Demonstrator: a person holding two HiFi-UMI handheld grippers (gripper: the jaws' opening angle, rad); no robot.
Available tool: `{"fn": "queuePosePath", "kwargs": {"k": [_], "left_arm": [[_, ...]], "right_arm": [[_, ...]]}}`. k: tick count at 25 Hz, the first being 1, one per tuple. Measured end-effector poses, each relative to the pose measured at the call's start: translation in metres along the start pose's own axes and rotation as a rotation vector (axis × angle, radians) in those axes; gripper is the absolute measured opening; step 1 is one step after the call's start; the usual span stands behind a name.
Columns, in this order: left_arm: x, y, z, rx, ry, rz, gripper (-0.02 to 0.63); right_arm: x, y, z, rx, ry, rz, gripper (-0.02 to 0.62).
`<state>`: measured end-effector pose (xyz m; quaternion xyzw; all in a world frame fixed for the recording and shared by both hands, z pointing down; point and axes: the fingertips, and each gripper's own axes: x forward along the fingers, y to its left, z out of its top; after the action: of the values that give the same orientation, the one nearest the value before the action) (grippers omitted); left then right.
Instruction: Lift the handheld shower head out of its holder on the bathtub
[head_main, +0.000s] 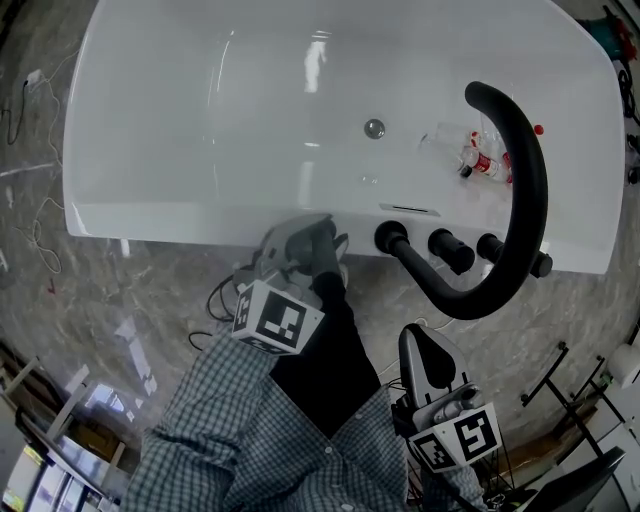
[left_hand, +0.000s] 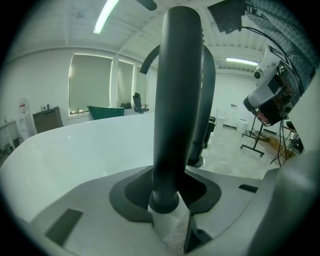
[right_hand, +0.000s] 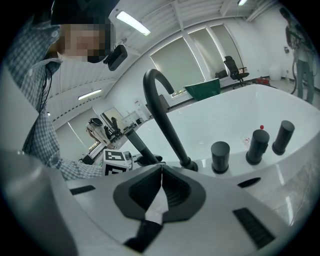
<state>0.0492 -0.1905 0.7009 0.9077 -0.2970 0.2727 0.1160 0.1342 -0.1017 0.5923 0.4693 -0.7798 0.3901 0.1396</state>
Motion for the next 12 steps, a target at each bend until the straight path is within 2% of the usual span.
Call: {"fn": "queuePosePath", "kwargs": {"k": [6,12], "left_arm": [[-0.0003,0.0001,0.0008,0.005,-0.009,0.01,0.135],[-0.0024,-0.0019,-0.0005,0.052,0.013,0.034,0.133]], "right_arm": [[0.0025,0.0025,0.0006,0.002,-0.004,0.01,0.018],[0.0008,-0.0024,-0.0008,0.006,-0.009,-0.004,0.018]]}}
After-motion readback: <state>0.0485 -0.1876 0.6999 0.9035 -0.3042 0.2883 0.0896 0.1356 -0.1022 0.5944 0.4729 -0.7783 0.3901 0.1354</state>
